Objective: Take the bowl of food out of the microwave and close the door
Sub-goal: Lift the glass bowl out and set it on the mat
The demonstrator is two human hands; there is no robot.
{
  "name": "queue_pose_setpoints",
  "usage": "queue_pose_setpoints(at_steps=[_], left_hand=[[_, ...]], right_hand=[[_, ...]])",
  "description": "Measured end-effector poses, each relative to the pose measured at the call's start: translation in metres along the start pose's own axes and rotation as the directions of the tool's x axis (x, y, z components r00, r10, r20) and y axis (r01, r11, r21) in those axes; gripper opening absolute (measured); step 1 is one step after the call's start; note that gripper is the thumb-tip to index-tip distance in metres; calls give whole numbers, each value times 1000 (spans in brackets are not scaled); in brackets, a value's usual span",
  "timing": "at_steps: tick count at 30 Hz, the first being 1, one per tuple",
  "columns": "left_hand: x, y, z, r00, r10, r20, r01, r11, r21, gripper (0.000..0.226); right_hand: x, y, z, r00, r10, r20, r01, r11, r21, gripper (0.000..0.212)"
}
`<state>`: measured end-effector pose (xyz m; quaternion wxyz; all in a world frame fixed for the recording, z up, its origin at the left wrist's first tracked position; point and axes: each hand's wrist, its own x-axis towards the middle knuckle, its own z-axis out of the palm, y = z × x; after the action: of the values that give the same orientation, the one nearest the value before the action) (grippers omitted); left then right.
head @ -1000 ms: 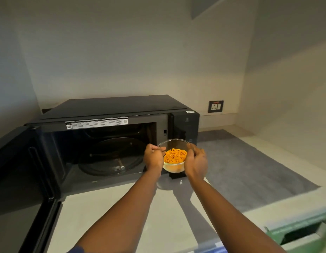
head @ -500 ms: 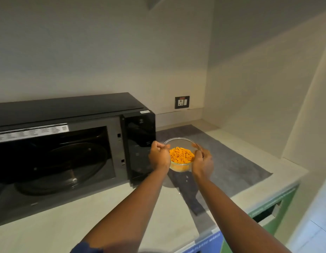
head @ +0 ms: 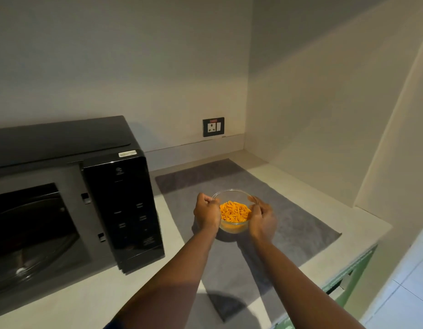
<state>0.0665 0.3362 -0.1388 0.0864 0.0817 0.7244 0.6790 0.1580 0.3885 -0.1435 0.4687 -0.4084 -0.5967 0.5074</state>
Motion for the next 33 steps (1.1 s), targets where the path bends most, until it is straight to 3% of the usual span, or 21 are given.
queue_pose_setpoints(at_steps=[8, 15, 23, 28, 33], left_hand=[[18, -33, 33, 997, -78, -3, 77, 989, 126, 30], [26, -50, 45, 999, -45, 14, 43, 991, 129, 28], [29, -57, 46, 998, -67, 11, 65, 986, 152, 17], [28, -50, 43, 992, -121, 43, 108, 966, 234, 9], [27, -38, 29, 992, -84, 97, 53, 956, 288, 24]], right_hand=[[34, 44, 11, 999, 35, 4, -35, 999, 3, 29], [52, 74, 18, 997, 54, 61, -55, 998, 5, 26], [53, 79, 18, 995, 42, 87, -40, 999, -21, 26], [57, 75, 16, 979, 109, 170, -106, 994, -27, 26], [52, 56, 5, 991, -17, 130, 37, 987, -158, 26]])
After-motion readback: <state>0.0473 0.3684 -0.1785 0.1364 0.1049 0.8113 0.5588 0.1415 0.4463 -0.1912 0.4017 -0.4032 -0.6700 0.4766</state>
